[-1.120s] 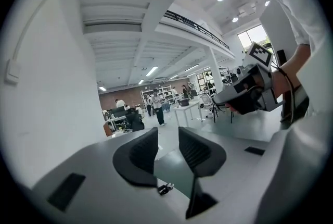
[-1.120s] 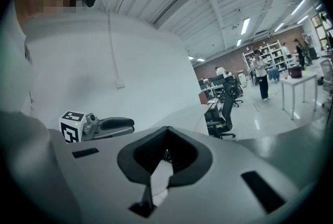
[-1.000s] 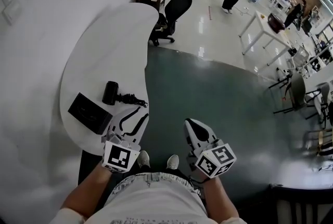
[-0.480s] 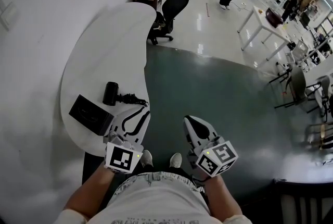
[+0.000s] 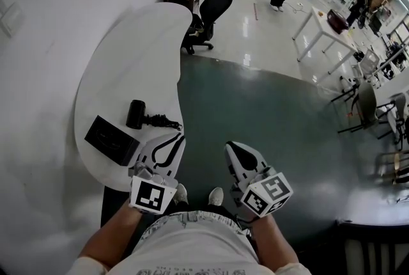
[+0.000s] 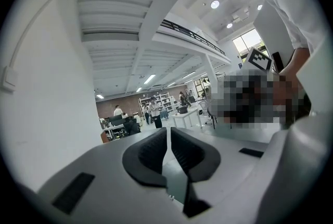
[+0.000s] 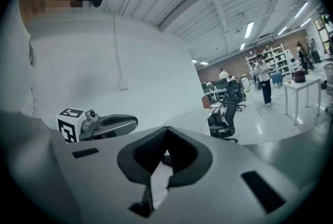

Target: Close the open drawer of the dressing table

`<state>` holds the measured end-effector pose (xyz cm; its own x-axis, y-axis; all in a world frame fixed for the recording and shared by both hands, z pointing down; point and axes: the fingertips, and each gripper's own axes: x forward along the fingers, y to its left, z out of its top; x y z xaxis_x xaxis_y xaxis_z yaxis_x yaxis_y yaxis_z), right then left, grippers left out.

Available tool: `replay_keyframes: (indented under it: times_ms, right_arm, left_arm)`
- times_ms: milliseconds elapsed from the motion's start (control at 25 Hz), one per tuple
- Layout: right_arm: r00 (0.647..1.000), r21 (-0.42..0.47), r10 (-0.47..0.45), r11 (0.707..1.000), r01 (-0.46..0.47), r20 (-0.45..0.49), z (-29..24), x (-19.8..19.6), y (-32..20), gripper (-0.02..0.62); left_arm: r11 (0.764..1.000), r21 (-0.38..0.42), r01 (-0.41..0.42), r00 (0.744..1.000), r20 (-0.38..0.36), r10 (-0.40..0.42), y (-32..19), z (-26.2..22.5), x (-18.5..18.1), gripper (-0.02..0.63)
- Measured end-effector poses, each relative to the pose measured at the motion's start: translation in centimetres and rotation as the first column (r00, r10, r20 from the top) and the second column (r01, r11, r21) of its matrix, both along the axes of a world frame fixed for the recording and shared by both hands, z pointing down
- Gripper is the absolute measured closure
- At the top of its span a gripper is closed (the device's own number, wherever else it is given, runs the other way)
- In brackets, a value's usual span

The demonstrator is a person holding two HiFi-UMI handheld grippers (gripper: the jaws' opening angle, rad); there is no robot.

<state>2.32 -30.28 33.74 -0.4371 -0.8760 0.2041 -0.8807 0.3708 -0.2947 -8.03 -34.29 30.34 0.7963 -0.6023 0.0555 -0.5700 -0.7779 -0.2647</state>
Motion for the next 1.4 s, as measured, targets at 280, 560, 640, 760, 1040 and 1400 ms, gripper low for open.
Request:
replay_keyframes:
  times_ms: [280, 560, 640, 760, 1040, 1400]
  right_arm:
    - [1.000, 0.000, -0.013, 1.000, 0.013, -0.001, 0.2, -0.6, -1.0, 0.588]
    - [1.000, -0.003, -0.027, 1.000, 0.027, -0.004, 0.5, -1.3, -0.9, 0.588]
    - [0.999, 0.000, -0.035, 0.999, 0.035, -0.007, 0.5, -1.5, -1.0, 0.588]
    - [0.999, 0.002, -0.039, 0.999, 0.039, -0.010, 0.3, -1.5, -0.9, 0.588]
    - [0.999, 0.007, -0.031, 0.999, 0.032, -0.015, 0.0, -1.5, -0.8, 0.588]
    - [0.999, 0.025, -0.026, 0.999, 0.027, -0.029, -0.4, -1.9, -1.6, 0.588]
  left_arm:
    - [1.000, -0.012, 0.002, 1.000, -0.021, -0.003, -0.9, 0.1, -0.3, 0.577]
    - [0.999, -0.045, 0.014, 0.999, -0.037, -0.016, -1.2, 1.1, -1.0, 0.584]
    - [0.999, -0.048, 0.018, 0.999, -0.038, -0.020, -1.4, 1.1, -1.2, 0.584]
    - [0.998, -0.052, 0.023, 0.999, -0.041, -0.025, -1.4, 1.0, -1.3, 0.584]
    - [0.997, -0.067, 0.029, 0.998, -0.048, -0.032, -1.6, 1.1, -1.6, 0.584]
    - [0.997, -0.066, 0.035, 0.998, -0.055, -0.038, -2.2, 0.7, -2.3, 0.584]
